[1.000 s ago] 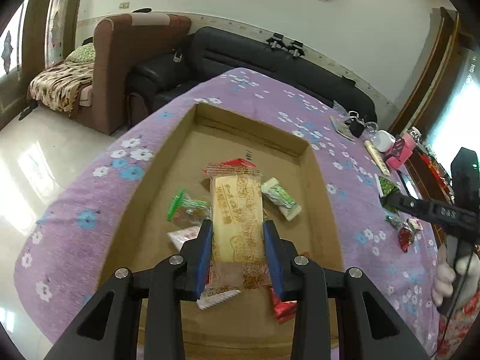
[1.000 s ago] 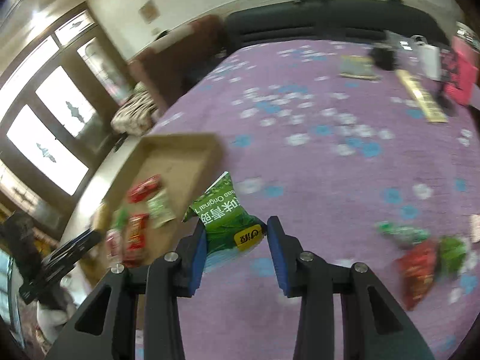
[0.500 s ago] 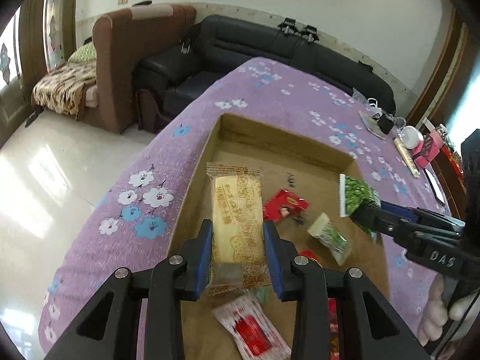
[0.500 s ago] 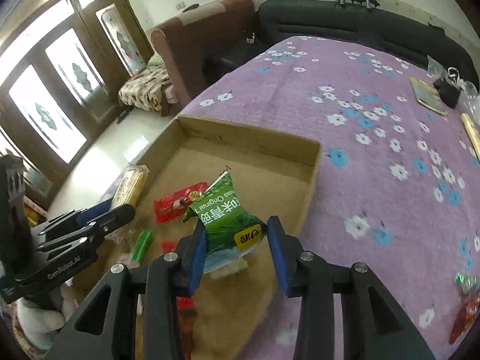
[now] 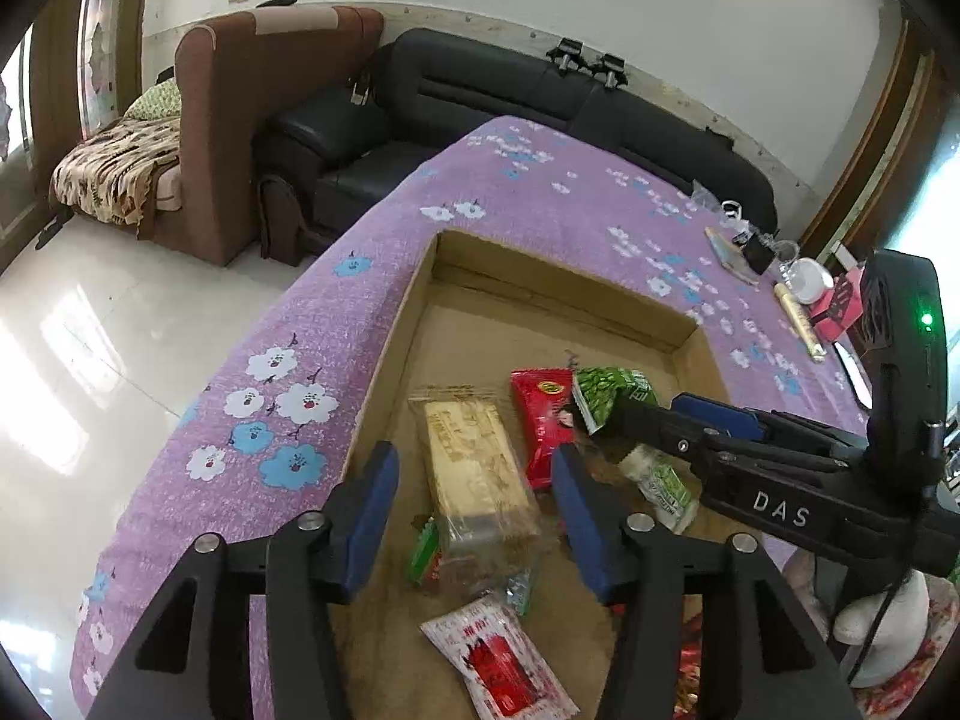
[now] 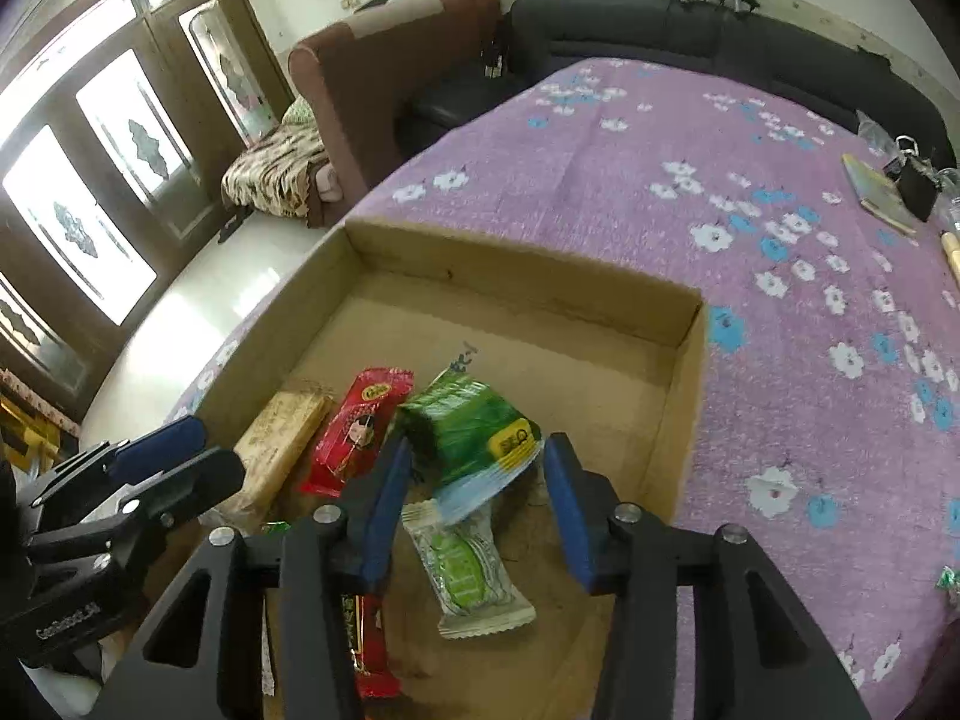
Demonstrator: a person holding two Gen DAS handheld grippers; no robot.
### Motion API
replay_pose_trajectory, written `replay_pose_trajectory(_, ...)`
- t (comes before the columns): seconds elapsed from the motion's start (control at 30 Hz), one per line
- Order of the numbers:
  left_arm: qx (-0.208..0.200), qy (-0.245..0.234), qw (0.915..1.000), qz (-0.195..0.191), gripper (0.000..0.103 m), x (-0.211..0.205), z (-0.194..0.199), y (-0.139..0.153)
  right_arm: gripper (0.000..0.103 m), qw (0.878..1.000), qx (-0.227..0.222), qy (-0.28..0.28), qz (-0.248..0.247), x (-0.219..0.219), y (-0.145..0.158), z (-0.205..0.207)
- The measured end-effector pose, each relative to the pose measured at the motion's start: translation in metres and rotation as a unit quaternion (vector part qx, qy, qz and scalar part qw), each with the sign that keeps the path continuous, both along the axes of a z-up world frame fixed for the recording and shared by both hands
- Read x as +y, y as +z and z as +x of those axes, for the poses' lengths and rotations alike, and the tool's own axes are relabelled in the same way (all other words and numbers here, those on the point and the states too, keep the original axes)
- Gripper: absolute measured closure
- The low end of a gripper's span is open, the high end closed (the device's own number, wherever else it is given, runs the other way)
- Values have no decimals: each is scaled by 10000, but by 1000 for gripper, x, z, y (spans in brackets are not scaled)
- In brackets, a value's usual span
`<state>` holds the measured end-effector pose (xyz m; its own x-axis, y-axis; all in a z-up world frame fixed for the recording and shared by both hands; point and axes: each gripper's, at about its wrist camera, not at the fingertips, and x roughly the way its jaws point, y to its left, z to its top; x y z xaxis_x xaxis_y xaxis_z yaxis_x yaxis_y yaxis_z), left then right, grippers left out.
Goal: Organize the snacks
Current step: 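Open both grippers to release the cake bar and green packet into the box, then grasp the green triangular packet with the right gripper while the left gripper grasps the red packet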
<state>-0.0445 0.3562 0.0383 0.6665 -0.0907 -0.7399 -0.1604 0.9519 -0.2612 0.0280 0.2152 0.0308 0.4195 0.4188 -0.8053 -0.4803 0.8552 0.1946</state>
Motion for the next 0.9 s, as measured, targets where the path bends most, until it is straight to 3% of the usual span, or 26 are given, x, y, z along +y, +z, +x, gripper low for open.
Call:
replay_pose_trajectory(0.43, -542, -344, 9977, -209, 33, -45, -57, 42, 52, 9979, -211, -276, 555, -86, 35, -39)
replay_pose_trajectory(0.63, -904, -502, 9945, -166, 21, -71, -87, 66, 53, 9892, -414, -1031, 955, -198, 50, -64)
replay_pose_trajectory(0.77, -1050, -634, 9918, -361, 19, -86, -93, 69, 53, 9744, -580, -1997, 853, -299, 56, -72)
replay_pose_trajectory(0.9, -1038, -801, 9902, -473, 19, -106, -90, 66, 53, 9593, -456, -2580, 1057, -361, 53, -74)
